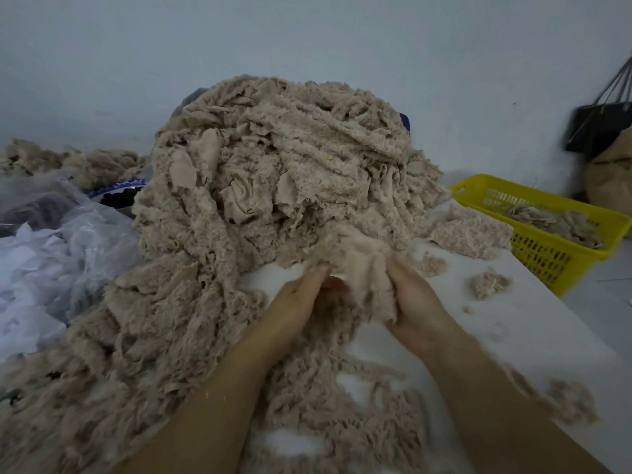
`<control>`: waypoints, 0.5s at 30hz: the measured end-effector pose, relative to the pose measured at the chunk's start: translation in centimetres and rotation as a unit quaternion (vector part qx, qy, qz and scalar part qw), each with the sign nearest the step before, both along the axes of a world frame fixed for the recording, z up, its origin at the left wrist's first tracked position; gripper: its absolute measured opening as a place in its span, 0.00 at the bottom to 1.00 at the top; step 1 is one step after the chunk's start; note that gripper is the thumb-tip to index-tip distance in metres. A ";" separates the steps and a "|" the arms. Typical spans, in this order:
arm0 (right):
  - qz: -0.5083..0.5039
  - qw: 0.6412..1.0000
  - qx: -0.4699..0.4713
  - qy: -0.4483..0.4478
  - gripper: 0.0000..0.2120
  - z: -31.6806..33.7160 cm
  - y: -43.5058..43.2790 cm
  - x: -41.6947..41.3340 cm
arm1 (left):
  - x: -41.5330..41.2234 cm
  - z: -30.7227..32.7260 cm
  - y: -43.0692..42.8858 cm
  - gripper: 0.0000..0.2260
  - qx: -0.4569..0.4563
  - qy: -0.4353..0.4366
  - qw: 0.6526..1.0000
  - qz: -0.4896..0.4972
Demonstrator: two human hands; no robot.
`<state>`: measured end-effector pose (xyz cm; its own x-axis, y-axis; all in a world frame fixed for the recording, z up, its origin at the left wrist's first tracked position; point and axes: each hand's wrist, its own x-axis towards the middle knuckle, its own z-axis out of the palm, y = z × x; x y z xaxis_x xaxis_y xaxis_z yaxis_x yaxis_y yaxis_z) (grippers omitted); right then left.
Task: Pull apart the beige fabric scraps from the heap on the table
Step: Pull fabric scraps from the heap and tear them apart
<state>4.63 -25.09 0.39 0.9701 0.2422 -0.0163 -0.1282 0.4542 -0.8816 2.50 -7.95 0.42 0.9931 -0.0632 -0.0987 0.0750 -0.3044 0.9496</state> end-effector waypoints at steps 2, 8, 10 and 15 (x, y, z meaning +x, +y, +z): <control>0.071 0.992 -0.092 -0.046 0.18 -0.5 1.2 -0.8 | 0.2 -0.3 -0.3 0.25 -0.055 0.050 0.997 0.006; 0.113 0.951 -0.272 -0.096 0.13 -1.1 2.6 -2.0 | 0.1 -0.2 0.6 0.15 -0.313 0.004 0.948 0.053; 0.046 0.955 -0.284 -0.077 0.15 -1.0 2.7 -1.6 | 0.4 -0.5 0.2 0.17 -0.175 -0.053 0.977 0.108; -0.023 0.986 -0.167 -0.004 0.27 -1.0 2.3 -1.0 | -0.5 -0.2 -1.1 0.21 0.112 -0.203 0.971 -0.057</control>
<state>3.64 -22.79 -0.60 0.9802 0.1808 -0.0808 -0.1074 0.1426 -0.9839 2.02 -9.10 0.23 0.9410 -0.1979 0.2746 -0.3377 -0.4909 0.8031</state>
